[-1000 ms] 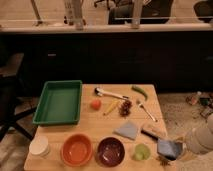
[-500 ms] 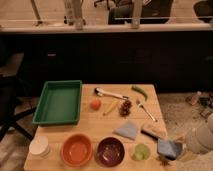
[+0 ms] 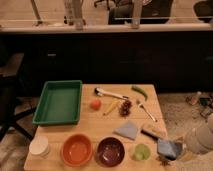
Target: Place sponge in metal cup
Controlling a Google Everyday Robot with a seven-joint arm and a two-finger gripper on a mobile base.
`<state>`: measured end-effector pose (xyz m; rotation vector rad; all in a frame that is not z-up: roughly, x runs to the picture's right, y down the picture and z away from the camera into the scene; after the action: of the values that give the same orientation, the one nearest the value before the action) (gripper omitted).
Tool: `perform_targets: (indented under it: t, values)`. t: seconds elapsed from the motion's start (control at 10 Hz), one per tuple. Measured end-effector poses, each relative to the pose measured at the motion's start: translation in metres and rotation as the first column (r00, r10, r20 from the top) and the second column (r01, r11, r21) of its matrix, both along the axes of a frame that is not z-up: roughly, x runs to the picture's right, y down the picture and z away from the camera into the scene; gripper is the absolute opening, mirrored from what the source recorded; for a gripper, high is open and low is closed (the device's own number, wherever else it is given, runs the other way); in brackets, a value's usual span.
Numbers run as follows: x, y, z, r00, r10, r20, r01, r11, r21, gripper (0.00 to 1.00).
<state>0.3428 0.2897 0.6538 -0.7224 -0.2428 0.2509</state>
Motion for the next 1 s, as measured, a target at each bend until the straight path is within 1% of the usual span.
perform_targets:
  t: [0.4, 0.6, 0.7, 0.8, 0.9, 1.0]
  values:
    - [-0.0002, 0.0, 0.0001, 1.0, 0.0, 0.0, 0.0, 1.0, 0.0, 0.03]
    - [-0.0001, 0.0, 0.0001, 1.0, 0.0, 0.0, 0.0, 1.0, 0.0, 0.0]
    - [-0.0001, 0.0, 0.0001, 1.0, 0.0, 0.0, 0.0, 1.0, 0.0, 0.05]
    - [0.0, 0.0001, 0.0, 1.0, 0.0, 0.0, 0.0, 1.0, 0.0, 0.14]
    - [0.0, 0.0001, 0.0, 1.0, 0.0, 0.0, 0.0, 1.0, 0.0, 0.26]
    - [0.0, 0.0001, 0.0001, 1.0, 0.0, 0.0, 0.0, 1.0, 0.0, 0.34]
